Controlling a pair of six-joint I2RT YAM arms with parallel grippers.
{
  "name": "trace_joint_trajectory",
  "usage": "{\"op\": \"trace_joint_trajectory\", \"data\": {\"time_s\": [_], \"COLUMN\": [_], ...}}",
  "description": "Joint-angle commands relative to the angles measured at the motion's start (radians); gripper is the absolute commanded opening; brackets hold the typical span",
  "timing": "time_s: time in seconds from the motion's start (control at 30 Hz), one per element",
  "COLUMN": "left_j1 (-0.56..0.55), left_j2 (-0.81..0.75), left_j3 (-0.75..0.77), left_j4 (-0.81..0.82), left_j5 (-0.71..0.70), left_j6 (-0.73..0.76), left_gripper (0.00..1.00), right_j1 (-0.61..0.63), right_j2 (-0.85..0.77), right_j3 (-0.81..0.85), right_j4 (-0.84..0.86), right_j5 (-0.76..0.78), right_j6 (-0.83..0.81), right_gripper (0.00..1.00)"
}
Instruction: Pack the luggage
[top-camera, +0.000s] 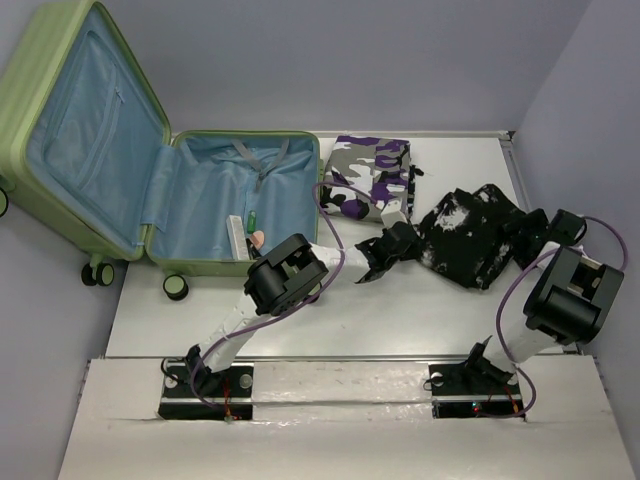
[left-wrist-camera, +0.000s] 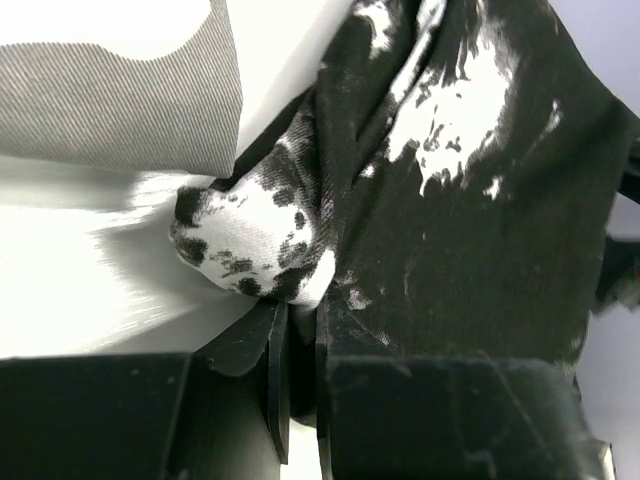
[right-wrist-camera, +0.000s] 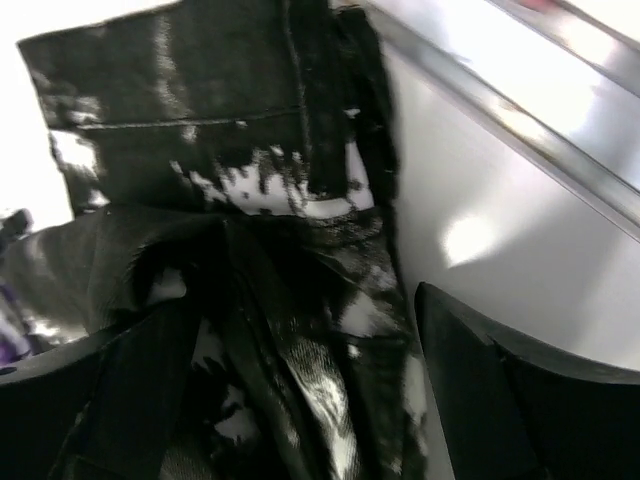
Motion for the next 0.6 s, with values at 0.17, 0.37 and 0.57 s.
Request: {"op": "trace_joint_trajectory", "data": {"time_s": [0.17, 0.37, 0.57], "left_j1": [-0.014, -0.016, -0.010], "left_j2": [-0.033, -0.042, -0.077], "left_j3": [-0.011, -0.009, -0.051], "left_j4": [-0.032, -0.019, -0.012], "left_j5": [0.028, 0.042, 0.031], "left_j6": [0.074, 0.080, 0.077], "left_gripper": [0.06, 0.06, 0.06], "right_j1": [0.005, 0.005, 0.005], "right_j2": [0.137, 0.005, -0.226], "right_j3": [-0.014, -0.113, -0.223], "right_j4": [0.082, 0.174, 0.061], "right_j5": [-0.177, -0.130, 0.067], "right_j6": [0.100, 0.132, 0.114], "right_gripper": [0.32, 0.17, 1.00]}}
